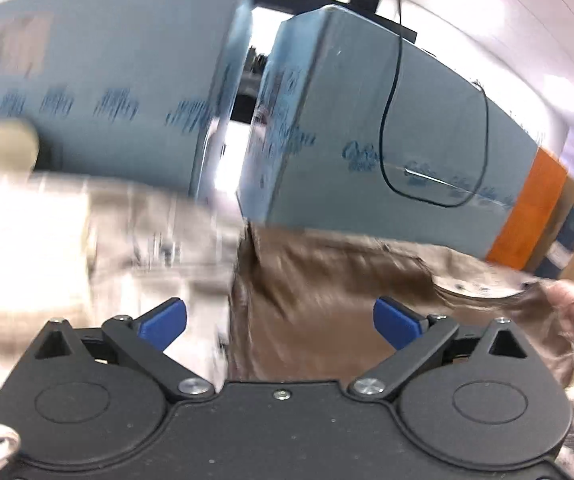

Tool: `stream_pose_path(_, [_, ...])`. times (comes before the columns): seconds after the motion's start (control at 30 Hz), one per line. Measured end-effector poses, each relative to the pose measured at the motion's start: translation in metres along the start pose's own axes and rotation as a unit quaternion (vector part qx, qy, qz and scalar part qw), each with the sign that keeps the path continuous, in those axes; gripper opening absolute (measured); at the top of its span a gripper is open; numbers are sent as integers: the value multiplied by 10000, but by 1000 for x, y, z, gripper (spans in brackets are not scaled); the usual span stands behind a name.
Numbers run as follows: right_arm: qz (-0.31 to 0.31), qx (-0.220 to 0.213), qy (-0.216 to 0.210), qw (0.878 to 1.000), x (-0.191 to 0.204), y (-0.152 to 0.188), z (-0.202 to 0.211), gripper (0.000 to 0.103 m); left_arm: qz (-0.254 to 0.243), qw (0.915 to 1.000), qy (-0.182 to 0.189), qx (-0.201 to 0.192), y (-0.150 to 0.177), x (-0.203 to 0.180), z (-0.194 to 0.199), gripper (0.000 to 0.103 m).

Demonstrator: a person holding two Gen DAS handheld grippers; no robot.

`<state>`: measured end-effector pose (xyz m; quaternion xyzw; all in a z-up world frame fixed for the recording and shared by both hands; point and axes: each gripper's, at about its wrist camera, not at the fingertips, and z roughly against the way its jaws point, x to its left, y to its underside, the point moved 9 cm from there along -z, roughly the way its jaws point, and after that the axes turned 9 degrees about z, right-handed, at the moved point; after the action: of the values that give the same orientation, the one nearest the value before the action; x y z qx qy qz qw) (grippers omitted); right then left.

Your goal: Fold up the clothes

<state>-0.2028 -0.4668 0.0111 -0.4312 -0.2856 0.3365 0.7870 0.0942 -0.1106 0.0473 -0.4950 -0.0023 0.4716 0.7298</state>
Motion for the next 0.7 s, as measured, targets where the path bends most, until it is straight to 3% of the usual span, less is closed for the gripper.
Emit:
stream_pose_path(0.17, [-1431,486,-371,9878,-8,35,21,87,840,9954,265,378,33,6,14,103])
stream_pose_path(0.3, [-2227,825,-887,9673,0,54,20,87,1317,9865,689,693,53,1,13,103])
stream_pose_path(0.4, [-2565,1081,-895,9563,8,64,5,87,1595,9768,900,1113,69,-5,4,103])
stream_pose_path(0.47, [-2626,1072,-873,9549,13,64,-3,89,1539,9761,984,1180,74,-12,0,103])
stream_pose_path(0.7, [-3183,602,-1067,9401,26,58,-37,90,2425,9575,1258,923,60,-8,-23,103])
